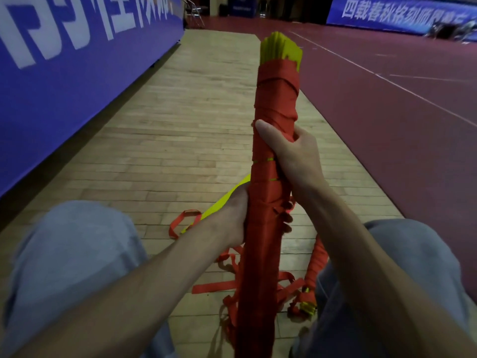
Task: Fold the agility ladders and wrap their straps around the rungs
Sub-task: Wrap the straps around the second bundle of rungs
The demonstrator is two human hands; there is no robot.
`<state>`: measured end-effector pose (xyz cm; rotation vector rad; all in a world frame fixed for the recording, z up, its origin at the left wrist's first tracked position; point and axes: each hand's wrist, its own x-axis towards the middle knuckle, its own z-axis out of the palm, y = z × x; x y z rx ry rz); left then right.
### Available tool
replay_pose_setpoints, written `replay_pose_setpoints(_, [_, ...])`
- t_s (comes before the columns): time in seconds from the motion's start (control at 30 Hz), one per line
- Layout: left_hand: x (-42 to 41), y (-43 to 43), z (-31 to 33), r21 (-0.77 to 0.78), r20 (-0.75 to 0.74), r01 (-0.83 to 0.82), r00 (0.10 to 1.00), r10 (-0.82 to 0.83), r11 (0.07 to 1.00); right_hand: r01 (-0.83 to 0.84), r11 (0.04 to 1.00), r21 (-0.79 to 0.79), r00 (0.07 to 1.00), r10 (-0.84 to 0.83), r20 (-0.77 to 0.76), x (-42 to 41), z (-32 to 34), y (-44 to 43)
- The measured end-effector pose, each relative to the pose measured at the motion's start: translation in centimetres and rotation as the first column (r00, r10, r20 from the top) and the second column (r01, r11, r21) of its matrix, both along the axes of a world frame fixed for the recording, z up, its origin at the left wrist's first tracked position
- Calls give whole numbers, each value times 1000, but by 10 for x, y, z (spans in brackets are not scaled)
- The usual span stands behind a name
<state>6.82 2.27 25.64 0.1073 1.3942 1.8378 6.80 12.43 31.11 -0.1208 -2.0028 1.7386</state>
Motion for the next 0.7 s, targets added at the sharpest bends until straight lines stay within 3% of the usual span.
replay_pose_setpoints(0.1, [7, 11, -4, -90, -88, -286, 956, 279, 954, 199, 971, 130, 979, -202, 14, -3, 0, 6])
replay_pose_setpoints(0.2, [12, 18, -15, -222, -303, -427, 885, 354, 877, 373, 882, 288, 926, -375, -52, 0, -6, -1])
replay_pose_setpoints(0.33, [9, 13, -16, -184, -315, -562, 811, 493, 806, 385, 761, 522, 923, -319, -215, 7, -5, -19])
replay_pose_setpoints(0.43, [10, 2, -8, -45, -80, -507, 861, 503, 861, 355, 692, 629, 934, -230, -274, 6, -1, -14])
replay_pose_setpoints(0.5, [11, -4, 1, 36, -75, -394, 915, 396, 918, 349, 694, 629, 933, -198, -300, 4, -3, -6])
replay_pose_setpoints(0.6, [15, -10, 7, 113, -129, -256, 954, 270, 960, 291, 779, 556, 948, -155, -278, 2, -9, 1])
replay_pose_setpoints(0.7, [10, -13, 8, 127, -112, -135, 982, 150, 983, 123, 935, 331, 976, -54, -210, 2, -10, -2])
